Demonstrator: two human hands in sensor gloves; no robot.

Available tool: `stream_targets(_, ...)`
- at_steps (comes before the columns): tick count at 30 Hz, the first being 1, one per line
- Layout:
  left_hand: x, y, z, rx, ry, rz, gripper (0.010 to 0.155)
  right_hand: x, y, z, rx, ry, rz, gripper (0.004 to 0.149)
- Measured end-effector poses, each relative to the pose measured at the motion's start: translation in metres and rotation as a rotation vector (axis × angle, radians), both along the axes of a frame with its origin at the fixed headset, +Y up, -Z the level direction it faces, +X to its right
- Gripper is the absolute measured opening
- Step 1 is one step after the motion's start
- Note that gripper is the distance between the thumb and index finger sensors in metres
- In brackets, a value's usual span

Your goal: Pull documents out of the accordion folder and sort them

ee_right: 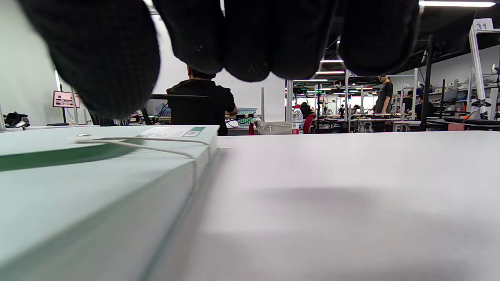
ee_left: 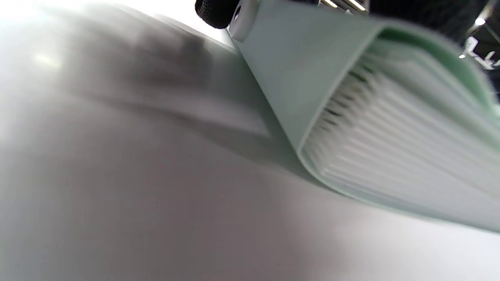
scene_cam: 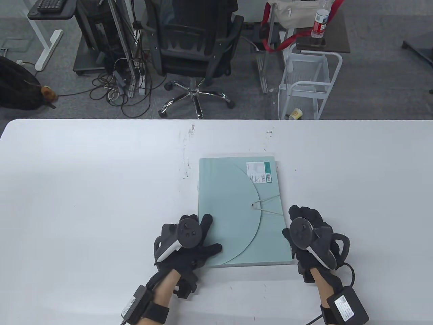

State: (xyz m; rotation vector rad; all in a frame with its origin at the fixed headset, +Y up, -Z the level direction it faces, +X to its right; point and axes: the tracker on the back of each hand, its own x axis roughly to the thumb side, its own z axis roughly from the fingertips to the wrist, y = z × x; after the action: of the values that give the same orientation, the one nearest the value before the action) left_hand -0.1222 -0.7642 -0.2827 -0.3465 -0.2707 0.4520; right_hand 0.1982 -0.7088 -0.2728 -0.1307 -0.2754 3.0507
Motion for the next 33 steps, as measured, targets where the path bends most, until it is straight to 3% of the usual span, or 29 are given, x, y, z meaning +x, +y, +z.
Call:
stream_targets(4,0.002,0.001,0.001,-0.016,-0.02,0.026,0.086,-0.001,0.005,-0.001,-0.001,0.006,-0.008,0.067)
stream_targets(8,0.008,0.013,0.011,0.121,-0.036,-0.022,0.084,-0.008,0.008,-0.014,-0.07,-0.016,0.028,0.062)
stream_targets(11,0.019,0.019,0.018,0.164,-0.085,-0.01,0.081,-0.019,0.004,-0.028,-0.137,-0.022,0.09,0.062)
stream_targets(22,0.029,0.007,0.018,0.083,-0.153,-0.053,0.076,-0.054,-0.01,-0.059,-0.196,-0.042,0.289,0.051)
stream_targets(26,0.031,0.006,0.017,0.062,-0.161,-0.066,0.077,-0.057,-0.015,-0.064,-0.209,-0.064,0.343,0.04)
stream_targets(33,0.033,0.004,0.018,0.04,-0.173,-0.118,0.076,-0.062,-0.015,-0.065,-0.234,-0.049,0.33,0.039)
